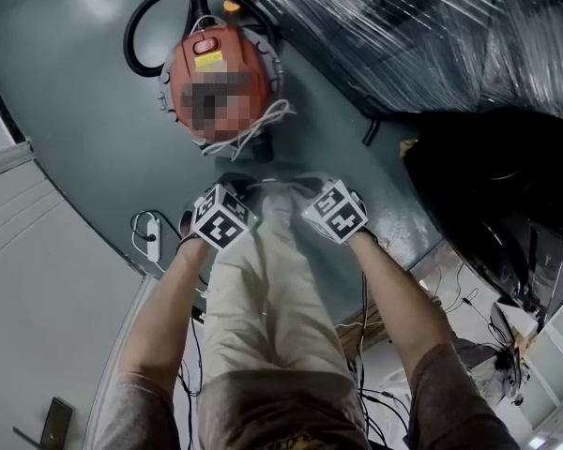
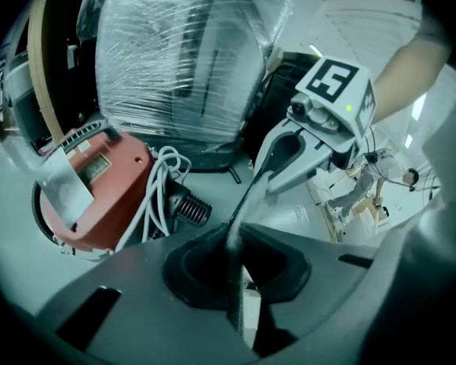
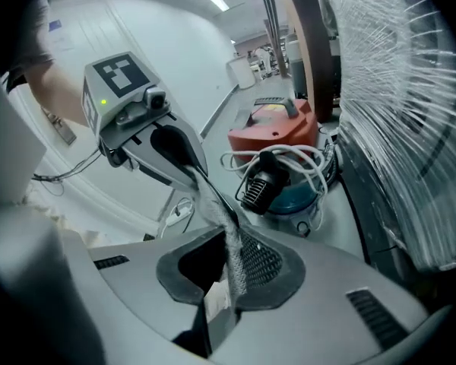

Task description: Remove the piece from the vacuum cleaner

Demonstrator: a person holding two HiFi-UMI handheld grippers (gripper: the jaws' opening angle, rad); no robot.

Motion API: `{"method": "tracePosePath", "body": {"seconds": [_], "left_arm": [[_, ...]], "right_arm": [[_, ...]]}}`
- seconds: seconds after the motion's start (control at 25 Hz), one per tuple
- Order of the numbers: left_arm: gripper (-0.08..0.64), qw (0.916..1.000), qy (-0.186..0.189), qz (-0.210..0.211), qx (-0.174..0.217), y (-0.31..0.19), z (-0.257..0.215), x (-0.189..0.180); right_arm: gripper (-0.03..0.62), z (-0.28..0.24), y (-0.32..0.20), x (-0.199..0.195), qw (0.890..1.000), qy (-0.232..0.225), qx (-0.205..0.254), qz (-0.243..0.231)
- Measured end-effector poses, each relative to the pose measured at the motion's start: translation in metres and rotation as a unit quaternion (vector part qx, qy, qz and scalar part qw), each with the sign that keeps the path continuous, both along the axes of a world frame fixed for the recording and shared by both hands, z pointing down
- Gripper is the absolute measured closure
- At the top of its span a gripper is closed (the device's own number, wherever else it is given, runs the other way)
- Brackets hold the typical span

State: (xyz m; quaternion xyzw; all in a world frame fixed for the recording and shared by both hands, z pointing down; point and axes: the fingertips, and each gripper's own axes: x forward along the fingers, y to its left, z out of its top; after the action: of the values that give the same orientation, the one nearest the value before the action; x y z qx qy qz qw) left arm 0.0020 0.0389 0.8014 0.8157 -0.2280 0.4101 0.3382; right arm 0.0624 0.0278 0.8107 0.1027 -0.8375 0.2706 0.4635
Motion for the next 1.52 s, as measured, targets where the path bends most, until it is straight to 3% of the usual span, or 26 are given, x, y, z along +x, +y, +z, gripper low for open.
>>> {"method": "tracePosePath", "body": {"seconds": [0.24, 0.6, 0.92, 1.12, 1.4, 1.52], "left_arm": [[0.52, 0.9998, 0.0, 0.002, 0.02, -0.022, -0.086, -0.008], [0.522, 0.997, -0.005, 0.028, 0.073, -0.058, -0.25, -0.016], [0.522, 0.9916, -0.002, 0.063, 0.113, -0.065, -0.377, -0.029], [0.522, 0.9858, 0.006, 0.091, 0.141, -0.075, -0.438, -0.032], [0.518, 0.9693, 0.047, 0.054, 0.235, -0.083, -0.512, -0.038], [0.515, 0.9646, 0.084, 0.018, 0.249, -0.077, -0.524, -0.042]], "right_arm": [[0.555, -0.086, -0.023, -0.008, 1.0, -0.01, 0.016, 0.018], [0.555, -0.246, -0.055, -0.015, 0.998, -0.031, 0.046, 0.021], [0.554, -0.377, -0.068, -0.031, 0.989, -0.064, 0.131, -0.003], [0.551, -0.434, -0.075, -0.033, 0.986, -0.079, 0.146, 0.002], [0.54, -0.511, -0.078, -0.036, 0.972, -0.143, 0.175, 0.057], [0.534, -0.528, -0.075, -0.039, 0.964, -0.168, 0.192, 0.079]]}}
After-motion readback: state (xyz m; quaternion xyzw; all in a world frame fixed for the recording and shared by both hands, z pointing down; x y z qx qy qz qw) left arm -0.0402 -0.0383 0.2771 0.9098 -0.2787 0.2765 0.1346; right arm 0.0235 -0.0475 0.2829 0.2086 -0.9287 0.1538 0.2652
